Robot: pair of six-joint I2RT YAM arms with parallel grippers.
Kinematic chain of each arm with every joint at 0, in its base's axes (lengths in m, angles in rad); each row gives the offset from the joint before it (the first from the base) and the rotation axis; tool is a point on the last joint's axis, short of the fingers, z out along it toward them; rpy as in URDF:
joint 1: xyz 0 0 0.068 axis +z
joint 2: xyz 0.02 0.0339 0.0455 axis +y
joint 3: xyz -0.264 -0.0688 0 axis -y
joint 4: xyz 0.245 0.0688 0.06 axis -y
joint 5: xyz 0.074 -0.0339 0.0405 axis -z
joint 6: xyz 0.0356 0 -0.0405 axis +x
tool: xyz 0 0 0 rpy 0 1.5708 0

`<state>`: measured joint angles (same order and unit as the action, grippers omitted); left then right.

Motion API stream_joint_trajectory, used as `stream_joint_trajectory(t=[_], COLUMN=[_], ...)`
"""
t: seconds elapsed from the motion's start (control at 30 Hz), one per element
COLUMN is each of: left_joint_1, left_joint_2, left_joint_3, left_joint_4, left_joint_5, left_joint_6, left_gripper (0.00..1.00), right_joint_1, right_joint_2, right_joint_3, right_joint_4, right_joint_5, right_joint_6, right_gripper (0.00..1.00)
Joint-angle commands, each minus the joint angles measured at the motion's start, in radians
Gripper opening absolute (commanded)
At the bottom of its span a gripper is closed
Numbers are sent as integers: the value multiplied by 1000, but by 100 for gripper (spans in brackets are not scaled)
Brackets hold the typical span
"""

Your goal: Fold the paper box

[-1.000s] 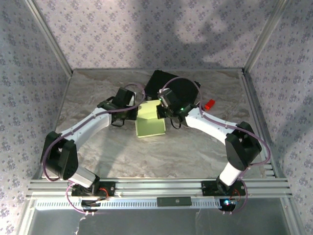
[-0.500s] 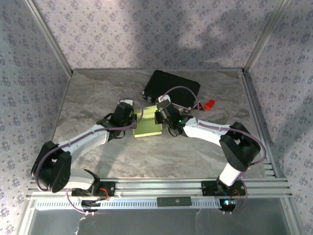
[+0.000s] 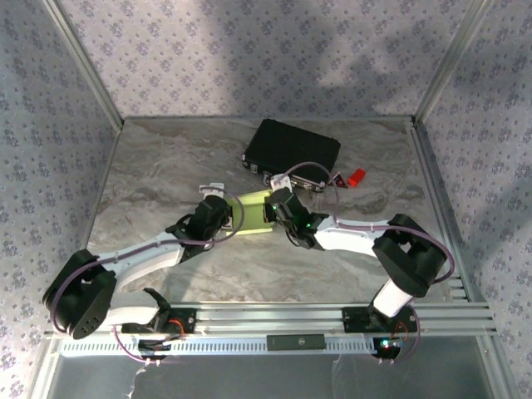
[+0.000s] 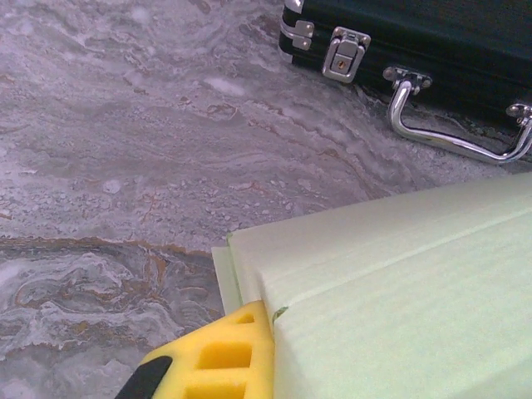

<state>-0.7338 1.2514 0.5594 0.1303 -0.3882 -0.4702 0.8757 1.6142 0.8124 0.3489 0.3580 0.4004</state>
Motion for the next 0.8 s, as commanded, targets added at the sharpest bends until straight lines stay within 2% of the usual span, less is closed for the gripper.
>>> stream_joint_trajectory(t=[0.0, 0.4, 0.77], left_joint_1=[-55, -118, -148], left_joint_2=[-43, -49, -96], left_joint_3=[-32, -136, -121], left_joint_4=[170, 193, 45], left_joint_5=[108, 45, -39], left_joint_6=[-29, -82, -88], left_gripper=[9, 10, 12], right_joint_1=[38, 113, 135], right_joint_2=[8, 22, -14], right_joint_3=[-54, -108, -106], right_joint_4=[40, 35, -59], right_joint_5=[-70, 30, 53], right_joint_6=[6, 36, 53], right_gripper=[0, 1, 18])
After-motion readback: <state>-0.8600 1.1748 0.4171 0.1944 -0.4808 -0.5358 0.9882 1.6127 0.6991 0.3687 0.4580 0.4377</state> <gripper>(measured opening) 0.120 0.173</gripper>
